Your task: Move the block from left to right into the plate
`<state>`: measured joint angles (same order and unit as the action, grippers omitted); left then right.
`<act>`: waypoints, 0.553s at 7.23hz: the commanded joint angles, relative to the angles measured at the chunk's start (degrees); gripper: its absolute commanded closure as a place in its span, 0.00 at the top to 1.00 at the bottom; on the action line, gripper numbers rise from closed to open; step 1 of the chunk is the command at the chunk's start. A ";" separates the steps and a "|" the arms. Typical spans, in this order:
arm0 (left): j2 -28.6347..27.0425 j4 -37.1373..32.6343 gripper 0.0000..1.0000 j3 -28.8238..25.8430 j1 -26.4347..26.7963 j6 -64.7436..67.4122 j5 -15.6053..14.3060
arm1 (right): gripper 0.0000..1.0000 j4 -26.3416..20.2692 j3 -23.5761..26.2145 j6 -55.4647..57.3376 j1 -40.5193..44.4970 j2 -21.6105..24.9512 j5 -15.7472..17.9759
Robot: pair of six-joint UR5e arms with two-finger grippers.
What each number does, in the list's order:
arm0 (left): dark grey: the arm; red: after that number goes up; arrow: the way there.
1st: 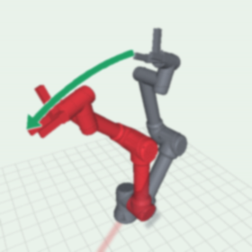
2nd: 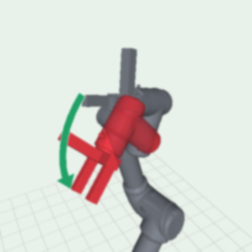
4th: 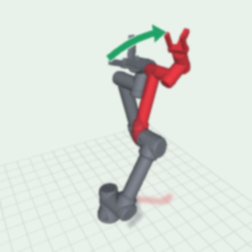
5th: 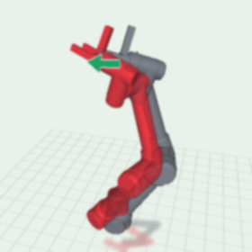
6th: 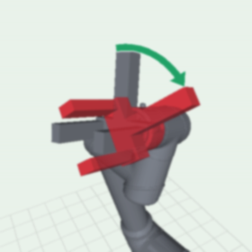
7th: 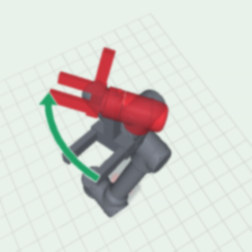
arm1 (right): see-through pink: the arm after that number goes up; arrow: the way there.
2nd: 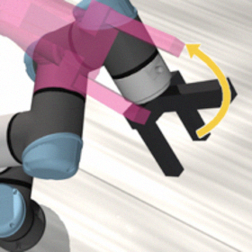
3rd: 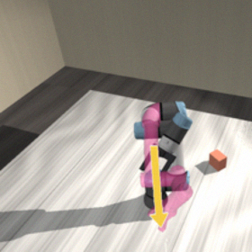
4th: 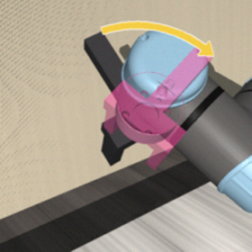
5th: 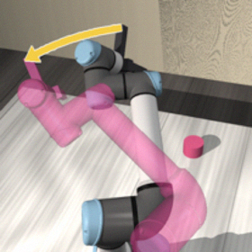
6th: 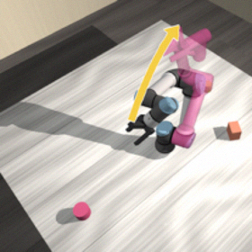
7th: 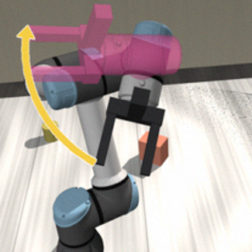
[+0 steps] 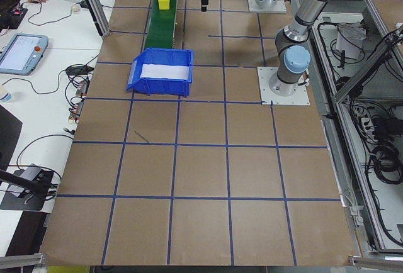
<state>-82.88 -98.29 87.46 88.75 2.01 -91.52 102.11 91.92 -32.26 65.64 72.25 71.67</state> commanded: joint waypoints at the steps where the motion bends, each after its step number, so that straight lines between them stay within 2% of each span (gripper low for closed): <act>1: -0.44 1.51 1.00 1.04 -0.59 -0.16 -0.06 | 1.00 6.41 1.15 3.61 7.20 -0.71 -5.28; 2: -0.79 1.18 1.00 1.05 -1.38 -0.16 -0.24 | 1.00 7.92 1.33 3.61 9.14 -0.97 -7.66; 3: -0.97 0.57 1.00 1.31 -1.30 -0.08 -0.24 | 0.99 11.67 2.20 2.91 9.42 -2.71 -7.95; 4: -1.40 1.43 1.00 2.53 -1.56 -0.07 -0.15 | 0.99 17.89 3.95 3.08 10.21 -4.56 -8.04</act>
<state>-83.84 -97.34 88.96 87.48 1.91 -91.71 113.77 94.21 -29.13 74.75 69.71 64.23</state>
